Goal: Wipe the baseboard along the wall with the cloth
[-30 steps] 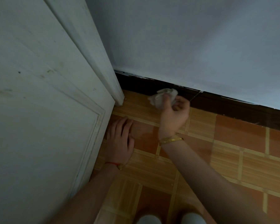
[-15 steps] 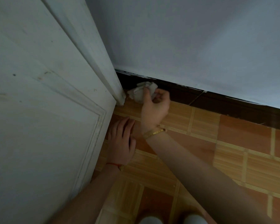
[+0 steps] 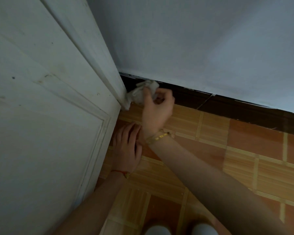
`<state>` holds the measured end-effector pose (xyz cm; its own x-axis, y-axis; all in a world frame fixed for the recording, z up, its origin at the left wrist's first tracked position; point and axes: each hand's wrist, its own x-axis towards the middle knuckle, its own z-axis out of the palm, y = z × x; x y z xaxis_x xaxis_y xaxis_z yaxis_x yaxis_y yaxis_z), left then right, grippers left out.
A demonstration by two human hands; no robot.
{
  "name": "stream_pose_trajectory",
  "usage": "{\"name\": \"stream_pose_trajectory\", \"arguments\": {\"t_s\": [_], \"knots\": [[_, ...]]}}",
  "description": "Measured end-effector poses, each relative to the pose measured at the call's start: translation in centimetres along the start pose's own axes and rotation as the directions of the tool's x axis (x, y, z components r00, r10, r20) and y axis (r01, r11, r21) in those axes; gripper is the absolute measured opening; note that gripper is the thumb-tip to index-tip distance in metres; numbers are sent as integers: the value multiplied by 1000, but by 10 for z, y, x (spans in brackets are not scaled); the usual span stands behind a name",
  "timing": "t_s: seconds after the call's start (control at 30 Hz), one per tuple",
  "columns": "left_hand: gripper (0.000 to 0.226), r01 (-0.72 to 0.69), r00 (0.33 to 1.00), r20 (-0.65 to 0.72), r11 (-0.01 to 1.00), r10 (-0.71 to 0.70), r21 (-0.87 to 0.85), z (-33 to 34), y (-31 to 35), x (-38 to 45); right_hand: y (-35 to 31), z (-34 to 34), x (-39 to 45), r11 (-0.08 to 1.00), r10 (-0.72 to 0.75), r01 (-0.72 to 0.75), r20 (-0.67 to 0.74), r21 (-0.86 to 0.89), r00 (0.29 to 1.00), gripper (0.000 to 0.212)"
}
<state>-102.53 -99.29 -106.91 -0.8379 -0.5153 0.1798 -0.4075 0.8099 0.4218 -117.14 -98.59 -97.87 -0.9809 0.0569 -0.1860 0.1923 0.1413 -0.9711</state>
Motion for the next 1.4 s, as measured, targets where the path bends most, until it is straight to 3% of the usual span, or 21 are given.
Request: {"name": "stream_pose_trajectory", "arguments": {"t_s": [0.17,0.33,0.43,0.63,0.73,0.8,1.07,1.23,1.4], "knots": [[51,25,999,27,1000,-25,-9,0,1,0,-1,-19,7,999,35,-34,-17,40,999,23],[51,34,998,51,999,-32,-22,0,0,-1,4,-78,34,991,66,-37,-223,132,973,21],[51,40,998,55,999,-39,-22,-1,1,0,7,-90,38,992,44,-12,-252,127,967,21],[51,40,998,41,999,-40,-6,-1,2,0,17,-35,17,999,-11,8,-81,-37,997,23],[50,20,999,36,1000,-20,1,-2,0,0,18,2,3,998,16,-14,30,-56,999,24],[50,13,999,32,1000,-13,-3,-2,0,0,18,15,1,999,27,-25,33,-47,999,24],[50,37,999,37,999,-36,-22,-2,2,-1,27,-63,34,997,80,-78,-198,17,977,20],[50,38,998,49,999,-37,-9,-1,3,-1,19,-121,51,1000,20,-11,-330,28,944,21],[52,80,995,64,996,-82,29,2,9,-1,14,-108,46,1000,1,-9,-291,-26,957,25]]}}
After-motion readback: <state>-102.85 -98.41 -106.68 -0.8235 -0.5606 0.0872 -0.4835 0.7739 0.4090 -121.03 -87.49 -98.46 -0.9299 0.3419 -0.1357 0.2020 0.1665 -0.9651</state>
